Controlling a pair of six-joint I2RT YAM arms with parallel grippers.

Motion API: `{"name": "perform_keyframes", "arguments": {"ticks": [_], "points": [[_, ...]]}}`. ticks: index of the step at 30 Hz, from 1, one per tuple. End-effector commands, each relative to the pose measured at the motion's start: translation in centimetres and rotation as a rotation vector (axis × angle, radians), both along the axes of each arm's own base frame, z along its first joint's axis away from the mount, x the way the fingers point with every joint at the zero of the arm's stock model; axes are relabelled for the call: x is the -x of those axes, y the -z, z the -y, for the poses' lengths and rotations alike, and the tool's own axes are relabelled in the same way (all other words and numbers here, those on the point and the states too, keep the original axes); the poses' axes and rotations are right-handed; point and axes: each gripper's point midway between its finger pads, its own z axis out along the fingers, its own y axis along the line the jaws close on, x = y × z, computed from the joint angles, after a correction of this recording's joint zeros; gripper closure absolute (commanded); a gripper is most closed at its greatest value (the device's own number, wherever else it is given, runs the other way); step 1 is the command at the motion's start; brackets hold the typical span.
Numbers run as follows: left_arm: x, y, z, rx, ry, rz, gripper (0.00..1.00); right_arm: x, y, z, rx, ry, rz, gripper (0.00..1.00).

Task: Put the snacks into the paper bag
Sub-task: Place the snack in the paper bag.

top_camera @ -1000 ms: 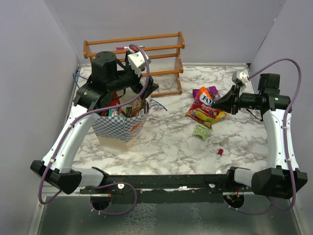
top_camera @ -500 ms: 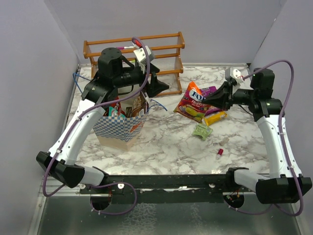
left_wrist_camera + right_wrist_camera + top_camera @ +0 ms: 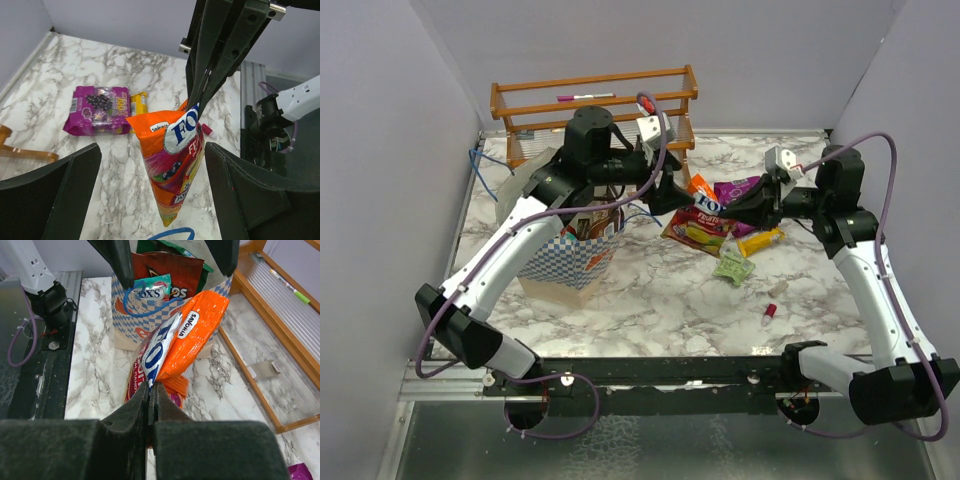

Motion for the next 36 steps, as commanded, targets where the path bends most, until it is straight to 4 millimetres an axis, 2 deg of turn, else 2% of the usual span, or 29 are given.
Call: {"name": "perform_keyframes", "arguments": {"ticks": [1, 6, 9, 20, 25, 26, 28, 32, 34, 36], "points": [[1.1, -0.1, 1.6, 0.023, 0.101, -0.023, 0.13, 1.6, -1.4, -0.2, -0.017, -0.029, 0.136, 0.99], [1.5, 1.2, 2.6, 0.036, 0.125, -0.112, 0.14, 2.4, -1.3, -0.1, -0.023, -0.031, 0.164, 0.99], [1.9, 1.7, 3.1, 0.047, 0.151, -0.154, 0.22, 2.6, -1.1, -0.1, -0.024, -0.038, 0.157, 0.99], [4.1, 2.1, 3.9, 0.081, 0.259, -0.214, 0.64, 2.2, -0.5, 0.0, -0.025, -0.010, 0.136, 0.99], [4.6, 1.6, 3.8, 0.098, 0.289, -0.173, 0.99, 1.7, -0.5, 0.2, -0.023, 0.038, 0.126, 0.97], [4.5, 1.4, 3.8, 0.100, 0.283, -0.166, 1.00, 1.6, -0.5, 0.2, -0.023, 0.049, 0.124, 0.95], [4.2, 1.0, 3.7, 0.098, 0.257, -0.152, 1.00, 1.4, -0.4, 0.4, -0.021, 0.078, 0.123, 0.86], [3.0, -0.2, 3.1, 0.076, 0.174, -0.071, 1.00, 0.9, -0.5, 1.0, 0.000, 0.153, 0.152, 0.49], [2.1, -1.4, 2.6, 0.075, 0.116, -0.024, 1.00, 0.6, -0.7, 1.5, 0.014, 0.202, 0.165, 0.33], [1.4, -2.9, 2.0, 0.073, 0.068, 0.035, 1.00, 0.2, -0.9, 2.1, 0.031, 0.259, 0.181, 0.24]]}}
